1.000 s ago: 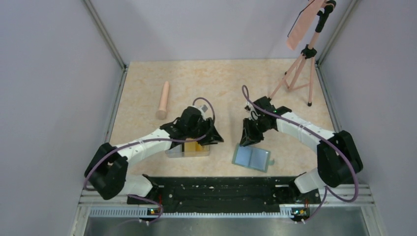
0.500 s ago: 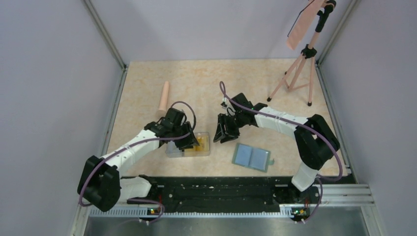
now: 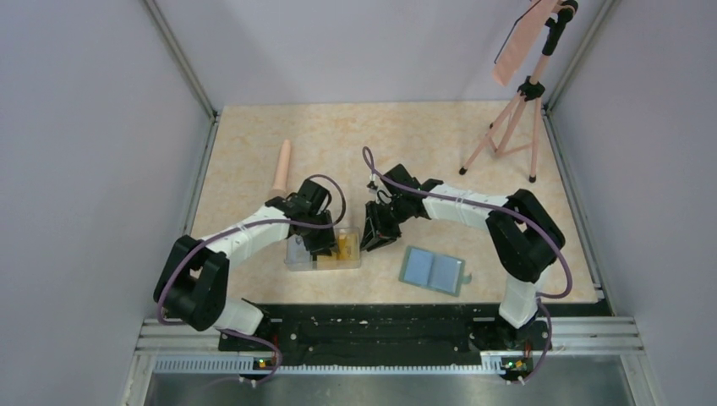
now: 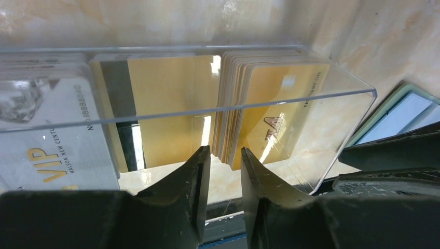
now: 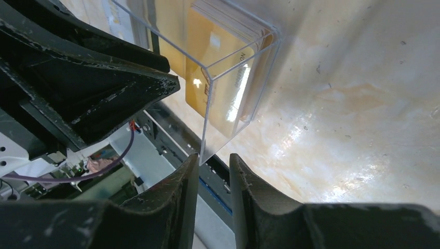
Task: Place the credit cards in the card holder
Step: Pick up the credit card from the storage box.
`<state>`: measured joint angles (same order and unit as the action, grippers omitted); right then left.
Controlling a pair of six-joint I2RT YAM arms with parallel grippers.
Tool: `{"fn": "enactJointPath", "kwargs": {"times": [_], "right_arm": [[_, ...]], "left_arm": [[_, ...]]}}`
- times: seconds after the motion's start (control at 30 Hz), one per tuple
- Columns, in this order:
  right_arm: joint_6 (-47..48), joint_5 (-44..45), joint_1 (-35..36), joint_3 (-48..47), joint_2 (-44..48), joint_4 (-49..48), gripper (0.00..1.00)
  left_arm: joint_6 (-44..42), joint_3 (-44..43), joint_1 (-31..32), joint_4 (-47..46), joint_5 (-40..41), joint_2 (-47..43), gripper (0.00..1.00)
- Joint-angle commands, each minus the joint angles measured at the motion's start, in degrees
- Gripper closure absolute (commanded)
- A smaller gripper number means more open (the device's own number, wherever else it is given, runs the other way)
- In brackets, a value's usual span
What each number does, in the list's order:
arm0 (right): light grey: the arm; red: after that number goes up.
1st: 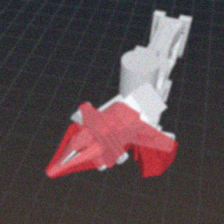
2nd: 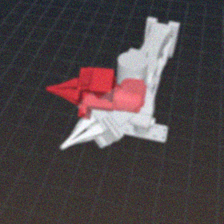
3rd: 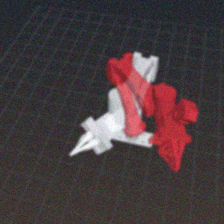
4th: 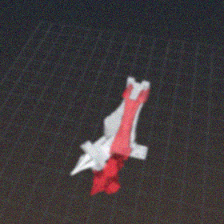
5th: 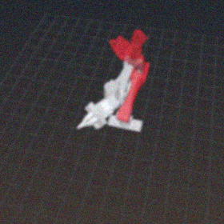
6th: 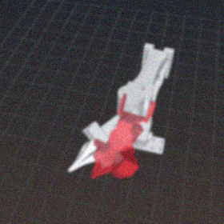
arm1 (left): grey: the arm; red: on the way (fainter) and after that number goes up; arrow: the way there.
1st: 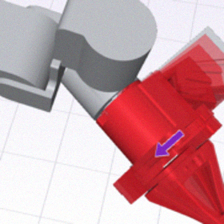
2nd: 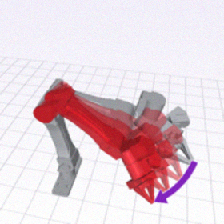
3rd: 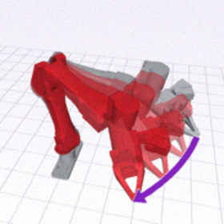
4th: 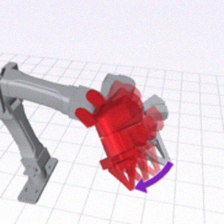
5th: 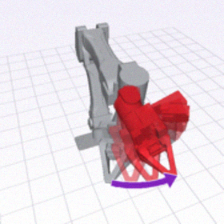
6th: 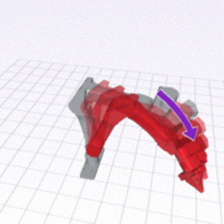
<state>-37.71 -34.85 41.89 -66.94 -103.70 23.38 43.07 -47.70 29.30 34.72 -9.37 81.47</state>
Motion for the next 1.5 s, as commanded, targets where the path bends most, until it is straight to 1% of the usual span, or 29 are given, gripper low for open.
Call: {"fn": "enactJointPath", "kwargs": {"times": [0.0, 0.1, 0.2, 0.27, 0.33, 0.37, 0.87, 1.07, 1.17, 1.33, 1.47], "right_arm": [[0.31, -0.39, 1.00, -2.78, -0.97, -0.31, 0.72], [0.50, -0.34, 1.25, -2.82, -1.58, -0.17, 0.74], [0.77, -0.39, 1.35, -2.87, -1.75, 0.07, 0.76], [0.98, -0.30, 1.35, -2.88, -1.86, 0.21, 0.77], [1.10, -0.22, 1.36, -3.00, -1.95, 0.51, 0.77], [1.09, -0.17, 1.36, -2.96, -1.94, 0.51, 0.78], [1.67, -0.03, 1.44, -3.56, -1.95, 1.39, 0.79], [1.88, 0.22, 1.44, -3.49, -1.86, 1.76, 0.79], [1.89, 0.37, 1.46, -3.54, -1.81, 1.76, 0.79], [2.01, 0.39, 1.44, -3.49, -1.86, 1.86, 0.79], [2.16, 0.55, 1.44, -3.46, -1.73, 2.02, 0.79]], "left_arm": [[-1.09, -3.04, -0.06, -1.24, -0.57, 1.49, 0.67], [-1.26, -3.50, -0.01, -1.77, -1.31, 2.62, 0.69], [-1.69, -4.00, 0.21, -1.74, -1.46, 3.73, 0.75], [-1.98, -4.43, 0.46, -1.76, -1.76, 4.62, 0.84], [-2.19, -4.94, 0.72, -1.49, -2.23, 5.34, 0.99], [-2.31, -5.28, 0.88, -1.14, -2.11, 5.49, 1.00], [-3.19, -12.33, 5.27, 3.50, 0.60, 6.49, 0.99], [-3.59, -13.33, 5.72, 3.81, 0.12, 5.80, 0.87], [-3.59, -13.06, 5.78, 2.63, -1.20, 5.01, 0.82], [-2.75, -11.50, 5.76, -1.22, -4.66, 4.22, 0.79], [-1.72, -9.81, 5.76, -3.45, -6.12, 3.36, 0.80]]}}
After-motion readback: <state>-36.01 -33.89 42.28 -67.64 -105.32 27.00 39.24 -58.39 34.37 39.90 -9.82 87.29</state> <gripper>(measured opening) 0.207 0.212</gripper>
